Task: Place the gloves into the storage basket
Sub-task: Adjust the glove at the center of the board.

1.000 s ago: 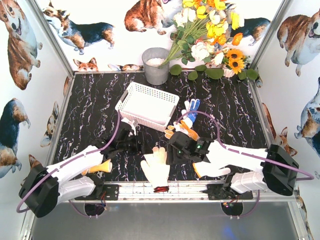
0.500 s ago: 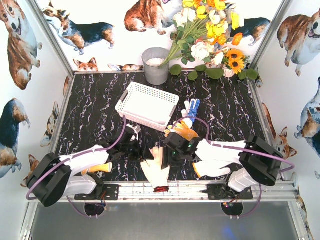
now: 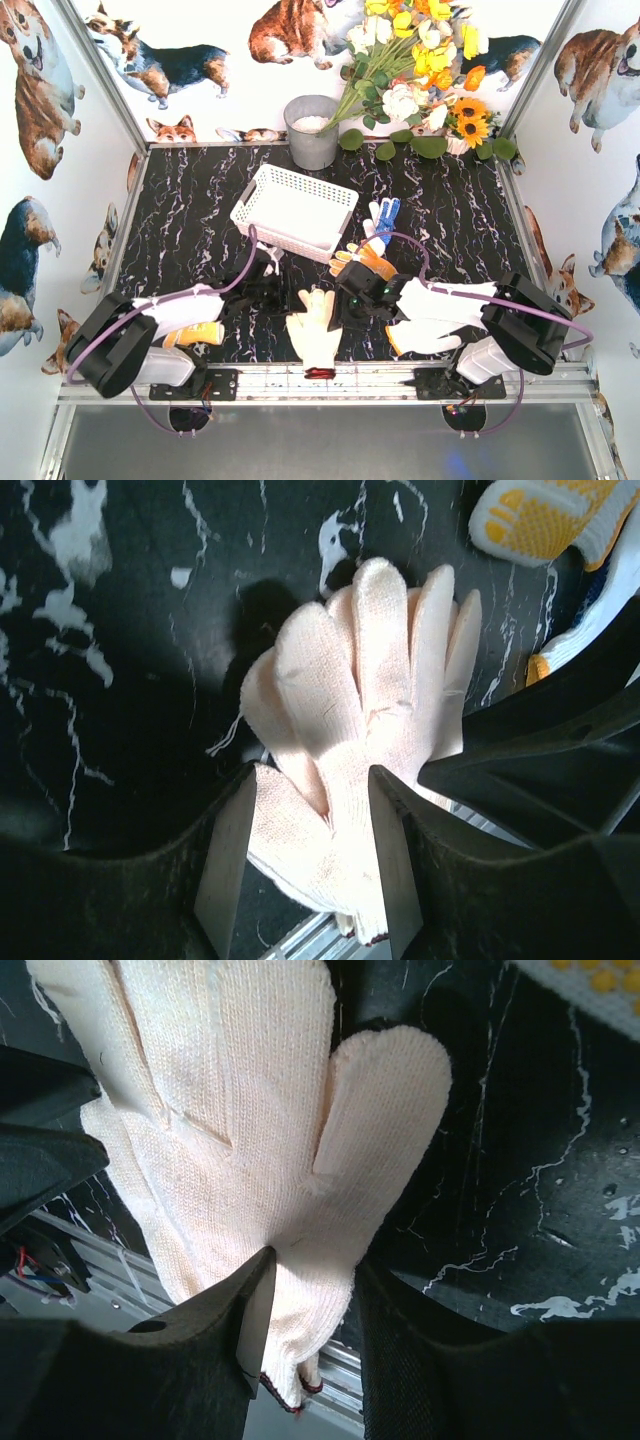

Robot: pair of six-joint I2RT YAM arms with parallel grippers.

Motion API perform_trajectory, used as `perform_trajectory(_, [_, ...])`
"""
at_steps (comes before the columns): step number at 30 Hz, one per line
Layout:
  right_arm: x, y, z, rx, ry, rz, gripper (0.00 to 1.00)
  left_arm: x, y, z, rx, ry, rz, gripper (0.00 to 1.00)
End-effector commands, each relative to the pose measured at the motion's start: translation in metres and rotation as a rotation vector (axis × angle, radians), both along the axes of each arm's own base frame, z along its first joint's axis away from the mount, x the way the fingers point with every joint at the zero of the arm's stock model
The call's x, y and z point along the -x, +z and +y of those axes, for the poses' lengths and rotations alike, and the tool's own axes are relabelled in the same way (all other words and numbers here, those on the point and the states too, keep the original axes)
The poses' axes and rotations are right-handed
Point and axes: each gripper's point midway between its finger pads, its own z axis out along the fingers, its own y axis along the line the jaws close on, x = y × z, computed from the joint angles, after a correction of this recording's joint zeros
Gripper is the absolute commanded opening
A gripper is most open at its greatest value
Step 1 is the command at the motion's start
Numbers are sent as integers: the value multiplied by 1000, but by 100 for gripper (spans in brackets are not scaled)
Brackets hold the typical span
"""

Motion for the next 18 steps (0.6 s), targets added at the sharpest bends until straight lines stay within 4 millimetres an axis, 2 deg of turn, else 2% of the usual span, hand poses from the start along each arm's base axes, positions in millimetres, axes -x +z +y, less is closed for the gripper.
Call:
perform_trajectory(1, [-18, 5, -1, -19, -66, -66, 38, -13, -12, 3, -57, -15, -27, 44])
perform_trajectory(8, [-32, 1, -13, 25, -135, -113, 32, -30, -14, -6, -78, -54, -45, 41])
perform_trajectory(12, [-38, 6, -22, 46, -171, -144, 31, -36, -12, -3, -113, -63, -60, 39])
perform_trajectory(18, [-35, 18, -31, 34, -180, -172, 38, -44, 7, 8, -169, -61, -137, 50])
